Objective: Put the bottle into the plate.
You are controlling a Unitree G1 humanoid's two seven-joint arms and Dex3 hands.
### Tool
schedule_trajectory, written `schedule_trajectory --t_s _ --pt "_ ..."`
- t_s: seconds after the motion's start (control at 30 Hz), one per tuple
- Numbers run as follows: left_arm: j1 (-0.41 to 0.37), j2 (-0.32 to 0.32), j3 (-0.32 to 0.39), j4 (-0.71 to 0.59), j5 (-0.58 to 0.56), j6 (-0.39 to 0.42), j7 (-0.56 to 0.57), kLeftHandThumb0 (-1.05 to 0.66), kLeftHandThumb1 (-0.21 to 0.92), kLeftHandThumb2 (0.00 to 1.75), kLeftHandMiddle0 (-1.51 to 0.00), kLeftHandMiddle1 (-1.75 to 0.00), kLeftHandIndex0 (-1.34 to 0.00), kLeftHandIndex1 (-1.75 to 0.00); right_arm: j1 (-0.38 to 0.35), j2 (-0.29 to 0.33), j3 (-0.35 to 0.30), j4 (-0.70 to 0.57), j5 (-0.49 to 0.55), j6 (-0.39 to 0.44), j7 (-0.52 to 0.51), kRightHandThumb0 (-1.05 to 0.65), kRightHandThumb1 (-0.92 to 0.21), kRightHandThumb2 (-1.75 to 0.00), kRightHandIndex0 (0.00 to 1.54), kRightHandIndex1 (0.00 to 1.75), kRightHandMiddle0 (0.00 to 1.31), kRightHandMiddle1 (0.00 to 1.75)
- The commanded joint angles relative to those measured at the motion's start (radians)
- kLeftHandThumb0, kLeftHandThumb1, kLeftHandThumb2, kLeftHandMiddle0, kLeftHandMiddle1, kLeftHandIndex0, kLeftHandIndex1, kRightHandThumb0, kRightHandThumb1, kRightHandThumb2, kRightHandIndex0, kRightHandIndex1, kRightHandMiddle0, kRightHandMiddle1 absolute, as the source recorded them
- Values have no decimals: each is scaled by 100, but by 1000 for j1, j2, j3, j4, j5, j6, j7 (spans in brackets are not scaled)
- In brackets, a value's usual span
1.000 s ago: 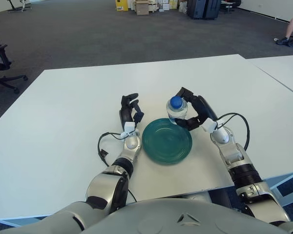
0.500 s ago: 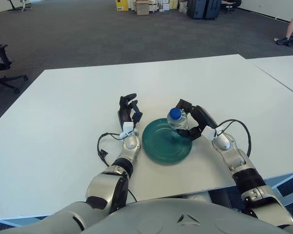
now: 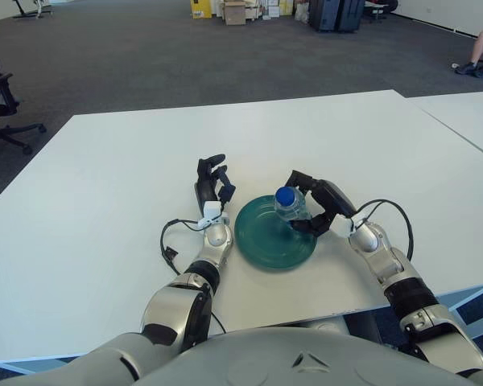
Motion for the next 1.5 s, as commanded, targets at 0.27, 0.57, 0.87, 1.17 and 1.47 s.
schedule_trajectory --t_s 0.27,0.57,0.87,1.17,1.47 --pt "28 8 -13 24 28 -4 21 -67 92 92 -57 -71 -47 -122 -37 -39 50 74 -34 -100 4 -11 -31 -124 121 175 99 175" --pt "28 2 -6 25 12 -9 -9 -69 92 90 -57 -71 -46 -121 -48 -46 64 102 -34 -121 6 -10 -31 -125 120 175 99 175" --pt "28 -2 0 26 4 -8 -23 -68 92 88 -57 -70 -46 -120 -53 -53 78 116 -16 -145 30 -9 -33 -124 122 175 98 175" --pt "30 -4 -4 27 12 -12 -18 -67 92 89 -57 -70 -44 -118 -58 -61 90 125 13 -162 75 -9 -35 -123 122 175 97 175" --pt "25 -5 -11 32 21 -12 -9 -67 92 91 -55 -68 -43 -118 -68 -83 99 99 -8 -179 96 -13 -41 -114 115 175 88 175"
